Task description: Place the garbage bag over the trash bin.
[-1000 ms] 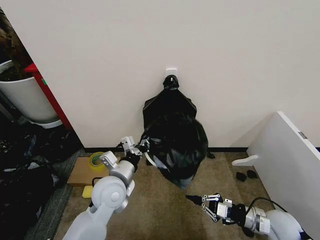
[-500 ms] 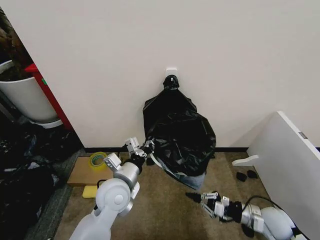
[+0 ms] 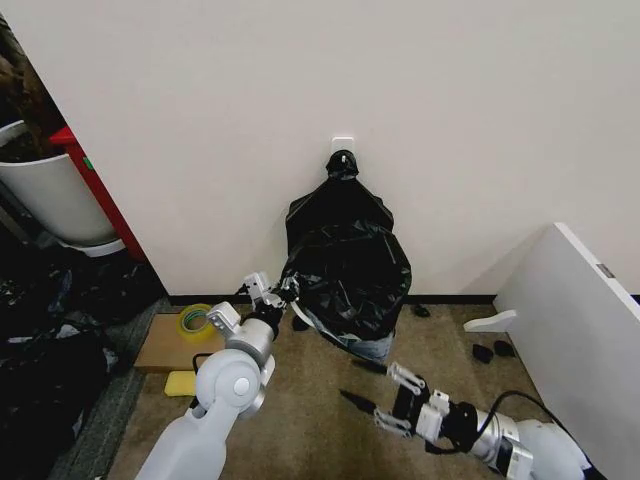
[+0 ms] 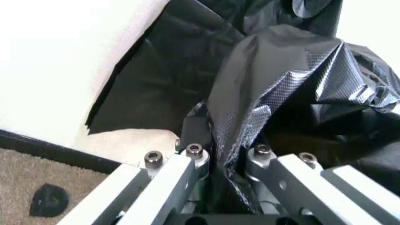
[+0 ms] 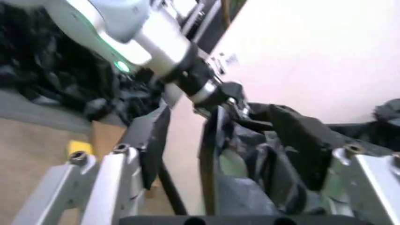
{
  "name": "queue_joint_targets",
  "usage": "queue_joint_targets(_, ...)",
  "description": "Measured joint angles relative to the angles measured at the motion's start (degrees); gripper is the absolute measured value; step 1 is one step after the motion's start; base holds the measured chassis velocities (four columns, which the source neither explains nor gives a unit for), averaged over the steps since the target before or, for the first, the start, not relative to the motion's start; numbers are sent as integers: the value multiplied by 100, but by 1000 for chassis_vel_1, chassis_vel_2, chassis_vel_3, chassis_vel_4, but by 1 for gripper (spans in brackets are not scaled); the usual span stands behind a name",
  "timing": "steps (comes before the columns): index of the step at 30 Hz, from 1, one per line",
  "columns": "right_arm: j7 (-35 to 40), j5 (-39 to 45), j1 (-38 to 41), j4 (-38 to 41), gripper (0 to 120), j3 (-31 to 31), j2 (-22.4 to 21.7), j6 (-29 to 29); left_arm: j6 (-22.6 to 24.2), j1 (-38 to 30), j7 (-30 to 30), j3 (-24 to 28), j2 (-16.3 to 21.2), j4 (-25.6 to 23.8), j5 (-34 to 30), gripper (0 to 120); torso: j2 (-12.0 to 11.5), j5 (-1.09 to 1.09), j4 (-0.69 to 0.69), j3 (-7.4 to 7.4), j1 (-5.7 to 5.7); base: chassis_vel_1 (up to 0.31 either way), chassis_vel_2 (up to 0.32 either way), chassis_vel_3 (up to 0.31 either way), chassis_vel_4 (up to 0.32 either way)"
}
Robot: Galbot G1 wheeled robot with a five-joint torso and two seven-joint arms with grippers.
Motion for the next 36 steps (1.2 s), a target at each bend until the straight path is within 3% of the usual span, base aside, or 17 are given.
queue_joint_targets(4,400,-414,-16,-85,51,-30,27,-33,3,1,-10,2,12,-35,-3,3,0,0,1,0,0,0,0,0,0)
queue_joint_targets(6,547,-683,-21,-160,41,-69,100,-50,10,0,-18,12,14,-66,-11,3,0,0,0,0,0,0,0,0,0)
queue_joint_targets(13,1111,-1884,37,-262,30,-80,305,-9,27,7,-34,20,5,-134,-28,3,0,0,0,0,0,0,0,0,0)
queue_joint_targets(16,1570,-2448,75,-287,15,-52,372,1,39,56,-39,22,1,-189,-31,3,0,0,1,0,0,0,0,0,0)
queue_joint_targets(18,1658,-2509,77,-287,14,-52,378,-5,42,67,-40,22,2,-202,-32,3,0,0,1,0,0,0,0,0,0)
queue_joint_targets(21,1794,-2570,87,-287,1,-59,397,-9,48,88,-45,22,2,-246,-42,3,0,0,0,0,0,0,0,0,0)
queue_joint_targets(27,1335,-2173,167,-379,0,-167,429,453,50,94,-66,28,-8,-260,-55,3,0,0,1,0,0,0,0,0,0)
queue_joint_targets(29,699,-1828,212,-468,0,-236,458,857,50,105,-96,34,-30,-290,-133,3,0,0,1,0,0,0,0,0,0)
queue_joint_targets(36,216,-1962,391,-829,0,-267,622,959,106,201,-244,57,-76,-488,-443,3,0,0,0,0,0,0,0,0,0)
